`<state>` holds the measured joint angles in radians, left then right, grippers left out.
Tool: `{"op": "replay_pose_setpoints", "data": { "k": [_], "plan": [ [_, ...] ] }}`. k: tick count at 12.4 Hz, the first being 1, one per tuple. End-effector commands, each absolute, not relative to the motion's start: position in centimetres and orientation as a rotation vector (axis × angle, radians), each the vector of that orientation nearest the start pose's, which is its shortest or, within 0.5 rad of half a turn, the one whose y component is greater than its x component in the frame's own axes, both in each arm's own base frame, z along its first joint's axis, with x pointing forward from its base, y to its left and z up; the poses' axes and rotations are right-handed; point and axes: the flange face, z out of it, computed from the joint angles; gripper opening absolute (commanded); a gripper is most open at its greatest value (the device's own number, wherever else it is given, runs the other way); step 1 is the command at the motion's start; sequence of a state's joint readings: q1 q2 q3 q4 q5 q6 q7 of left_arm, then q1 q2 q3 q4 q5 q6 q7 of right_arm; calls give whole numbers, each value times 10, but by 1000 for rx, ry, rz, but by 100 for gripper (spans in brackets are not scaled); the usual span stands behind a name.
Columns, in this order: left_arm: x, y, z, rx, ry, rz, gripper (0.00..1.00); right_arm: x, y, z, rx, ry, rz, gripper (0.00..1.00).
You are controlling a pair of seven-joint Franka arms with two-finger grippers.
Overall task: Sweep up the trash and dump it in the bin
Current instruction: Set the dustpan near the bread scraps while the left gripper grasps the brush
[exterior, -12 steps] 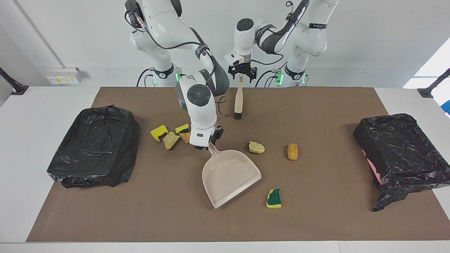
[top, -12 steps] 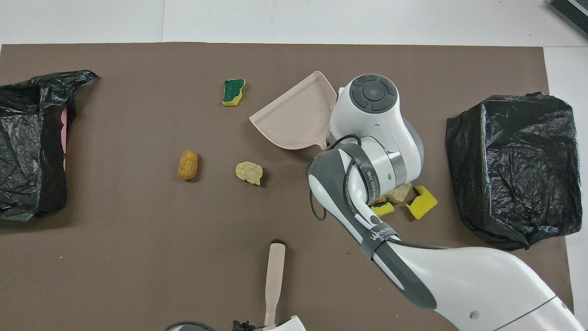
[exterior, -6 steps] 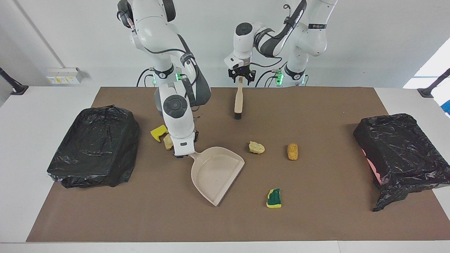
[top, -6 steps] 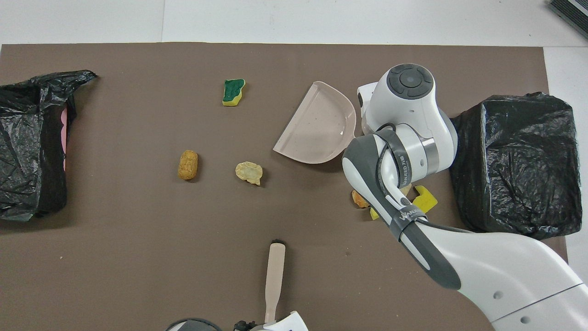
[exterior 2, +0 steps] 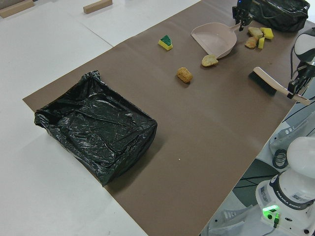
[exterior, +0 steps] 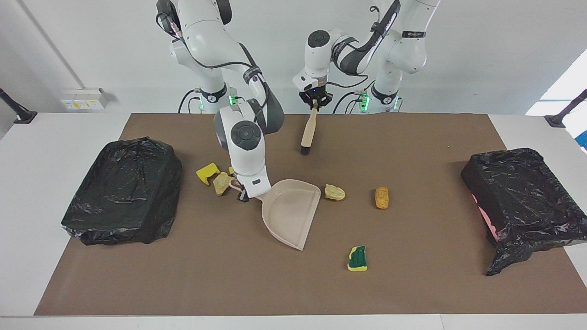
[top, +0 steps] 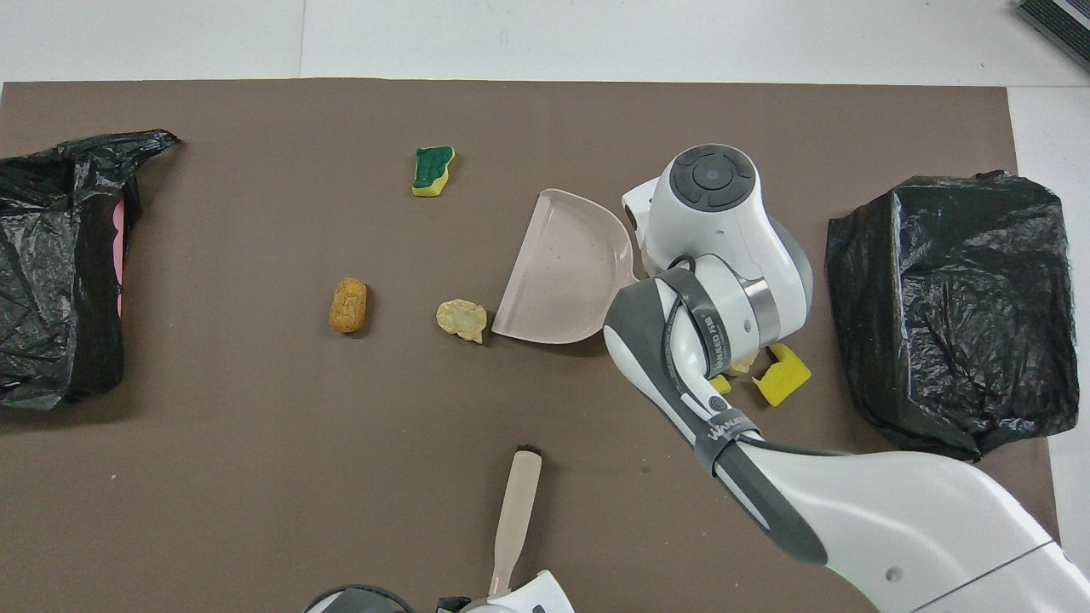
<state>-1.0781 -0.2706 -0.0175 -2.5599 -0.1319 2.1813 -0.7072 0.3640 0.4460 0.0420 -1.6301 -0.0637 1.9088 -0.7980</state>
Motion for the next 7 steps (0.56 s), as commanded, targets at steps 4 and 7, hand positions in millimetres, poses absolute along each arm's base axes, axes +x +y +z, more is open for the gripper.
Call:
{"op": "replay_pose_setpoints", "data": {
  "k": [4, 7],
  "plan": [
    [279, -338, 433, -3082, 188, 266, 0, 586, 265, 360, -2580, -1822, 292, 0],
    [335, -278, 459, -3055, 52, 223, 0, 592, 256, 359, -2555, -1909, 290, 0]
  ]
}}
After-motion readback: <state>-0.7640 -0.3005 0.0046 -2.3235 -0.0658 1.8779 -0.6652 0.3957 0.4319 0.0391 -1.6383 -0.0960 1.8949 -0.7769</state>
